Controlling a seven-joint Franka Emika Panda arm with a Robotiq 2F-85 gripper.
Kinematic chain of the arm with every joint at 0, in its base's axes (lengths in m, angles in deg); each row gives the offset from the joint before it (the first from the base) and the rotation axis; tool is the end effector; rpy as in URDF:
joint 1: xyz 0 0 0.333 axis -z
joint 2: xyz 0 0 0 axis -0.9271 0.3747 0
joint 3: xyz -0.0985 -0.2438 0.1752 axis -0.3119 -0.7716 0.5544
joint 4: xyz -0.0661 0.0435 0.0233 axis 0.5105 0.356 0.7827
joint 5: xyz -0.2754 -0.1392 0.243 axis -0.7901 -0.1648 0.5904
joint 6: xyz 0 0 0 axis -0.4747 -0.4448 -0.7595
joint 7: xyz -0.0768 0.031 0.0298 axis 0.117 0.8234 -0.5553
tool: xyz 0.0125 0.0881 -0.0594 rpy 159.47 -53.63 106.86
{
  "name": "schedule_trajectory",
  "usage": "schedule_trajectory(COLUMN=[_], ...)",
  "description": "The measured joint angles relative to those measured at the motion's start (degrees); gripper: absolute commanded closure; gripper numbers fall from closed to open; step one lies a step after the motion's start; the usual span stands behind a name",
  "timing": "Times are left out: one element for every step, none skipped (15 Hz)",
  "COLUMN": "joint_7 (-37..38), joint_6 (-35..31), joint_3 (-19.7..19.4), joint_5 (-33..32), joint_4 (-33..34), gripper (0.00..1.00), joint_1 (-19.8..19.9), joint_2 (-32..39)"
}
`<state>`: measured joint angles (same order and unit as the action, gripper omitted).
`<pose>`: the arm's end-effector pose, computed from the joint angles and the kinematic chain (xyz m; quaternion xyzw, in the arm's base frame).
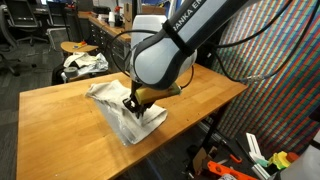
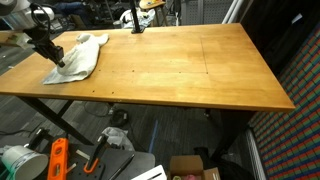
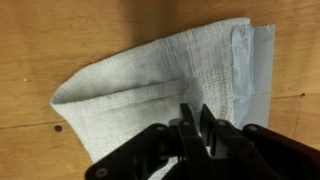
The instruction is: Fold the towel on the table.
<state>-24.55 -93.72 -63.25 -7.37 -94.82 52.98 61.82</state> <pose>0.4561 0.1845 0.2683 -0.9988 0.0316 -0.0342 0.0130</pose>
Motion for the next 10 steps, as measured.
schedule_trajectory(joint_7=[0.7,1.7,2.8,4.2,5.6,7.2,8.7,10.2,11.6,13.0], joint_6=[0.0,0.0,0.0,-0.1,-0.1,-0.1,-0.2,-0.3,-0.5,-0.7], joint_3=[0.5,1.1,1.7,2.4,3.1,3.8,4.5,5.1,5.6,6.0], joint_5=[0.0,0.0,0.0,0.0,0.0,0.0,0.0,0.0,0.0,0.0], joint_4=[-0.7,-1.4,-2.0,-2.4,-2.8,-3.0,-3.2,-3.4,-3.5,-3.5], gripper=[0.84,0.84,0.85,0.84,0.85,0.83,0.84,0.83,0.84,0.85], joint_1=[0.0,0.0,0.0,0.0,0.0,-0.1,-0.1,-0.2,-0.3,-0.5], joint_2=[-0.8,-1.5,-2.1,-2.7,-3.0,-3.3,-3.4,-3.5,-3.5,-3.4])
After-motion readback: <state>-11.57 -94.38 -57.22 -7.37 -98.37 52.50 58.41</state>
